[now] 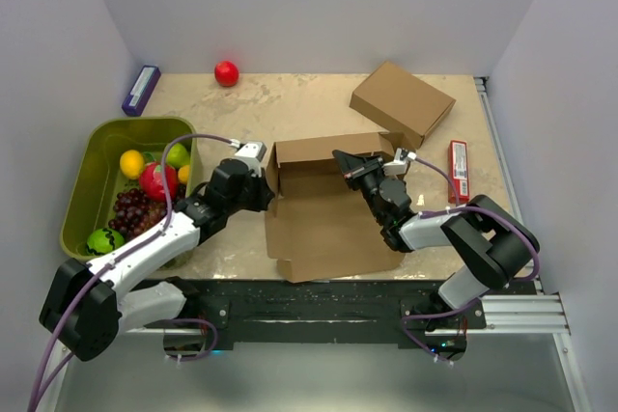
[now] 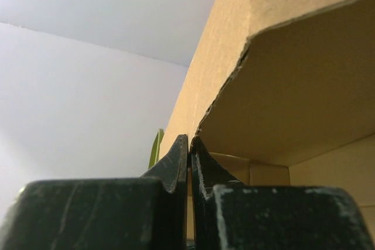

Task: Fold the paper box

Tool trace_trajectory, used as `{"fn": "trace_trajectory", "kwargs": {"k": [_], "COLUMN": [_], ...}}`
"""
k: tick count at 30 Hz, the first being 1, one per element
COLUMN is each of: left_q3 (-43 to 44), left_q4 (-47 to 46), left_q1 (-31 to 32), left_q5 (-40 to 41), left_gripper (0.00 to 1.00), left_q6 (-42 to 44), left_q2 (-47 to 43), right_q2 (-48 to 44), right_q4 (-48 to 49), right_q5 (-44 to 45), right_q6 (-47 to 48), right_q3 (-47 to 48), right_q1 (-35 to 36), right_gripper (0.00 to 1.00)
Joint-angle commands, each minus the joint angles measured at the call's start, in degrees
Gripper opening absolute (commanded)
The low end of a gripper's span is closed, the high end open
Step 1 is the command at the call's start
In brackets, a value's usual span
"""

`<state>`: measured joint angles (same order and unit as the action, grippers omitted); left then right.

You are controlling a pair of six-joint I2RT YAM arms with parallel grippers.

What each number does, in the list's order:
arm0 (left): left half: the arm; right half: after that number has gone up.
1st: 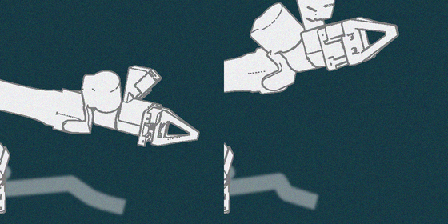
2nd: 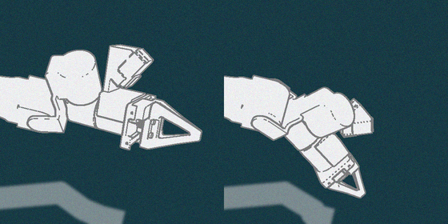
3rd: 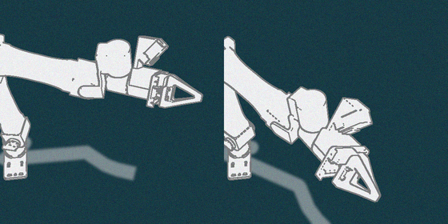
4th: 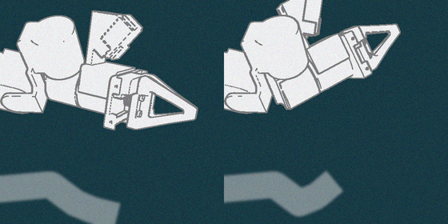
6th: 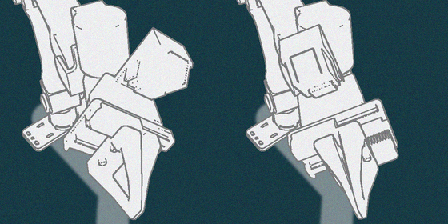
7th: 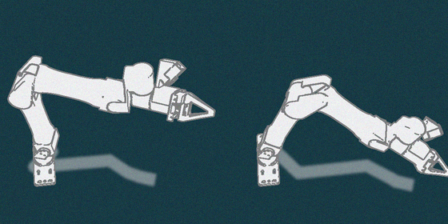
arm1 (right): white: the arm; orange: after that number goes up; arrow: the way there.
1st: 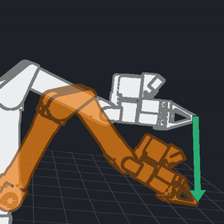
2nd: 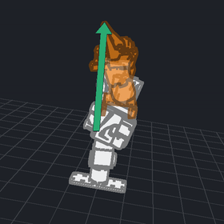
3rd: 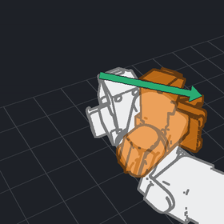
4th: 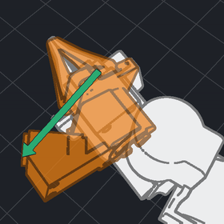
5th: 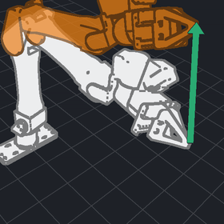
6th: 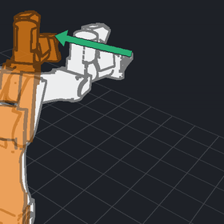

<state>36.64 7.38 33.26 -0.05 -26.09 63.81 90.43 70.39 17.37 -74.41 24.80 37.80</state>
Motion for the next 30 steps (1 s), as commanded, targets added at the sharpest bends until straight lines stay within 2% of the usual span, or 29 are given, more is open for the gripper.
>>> {"fn": "trace_trajectory", "kwargs": {"k": [1, 5, 11, 12, 18, 24, 28, 30], "left_q3": [0.09, -0.78, -2.54, -2.54, -3.07, -2.54, -2.81, -2.63], "left_q4": [-10.1, -12.12, -13.0, -13.0, -11.16, -5.64, -6.5, -8.33], "left_q1": [2.07, 3.04, 3.13, 3.04, 3.04, 2.96, 2.96, 3.04], "left_q5": [-0.65, -1.09, -1.26, -1.26, -1.09, -3.46, -7.24, -6.02], "left_gripper": [0.02, 0.1, 0.36, 0.44, 0.7, 0.85, 0.87, 0.88], "left_q6": [-2.21, -2.22, 0.59, 1.03, 5.42, 11.84, 13.16, 13.69], "left_q2": [0.78, 1.84, 1.41, 0.62, -4.65, -11.06, -14.06, -15.2], "right_q2": [0.45, -0.26, -0.52, -0.52, -1.05, -1.31, -1.4, -1.75], "right_q4": [-4.38, -4.91, -5.18, -5.26, -5.53, -5.7, -5.7, -5.79], "right_q5": [-0.05, 0.82, 1.0, 1.0, 1.09, 1.18, 1.18, 1.0], "right_q6": [5.59, 6.91, 6.65, 6.74, 6.65, 6.56, 6.56, 6.65], "right_q3": [-1.77, -2.47, -2.91, -2.91, -2.91, -3.0, -3.0, -3.0], "right_q1": [0.87, 0.78, 0.78, 0.87, 0.78, 0.69, 0.78, 0.69], "right_gripper": [0.0, 0.0, 0.0, 0.0, 0.0, 0.0, 0.0, 0.0]}}
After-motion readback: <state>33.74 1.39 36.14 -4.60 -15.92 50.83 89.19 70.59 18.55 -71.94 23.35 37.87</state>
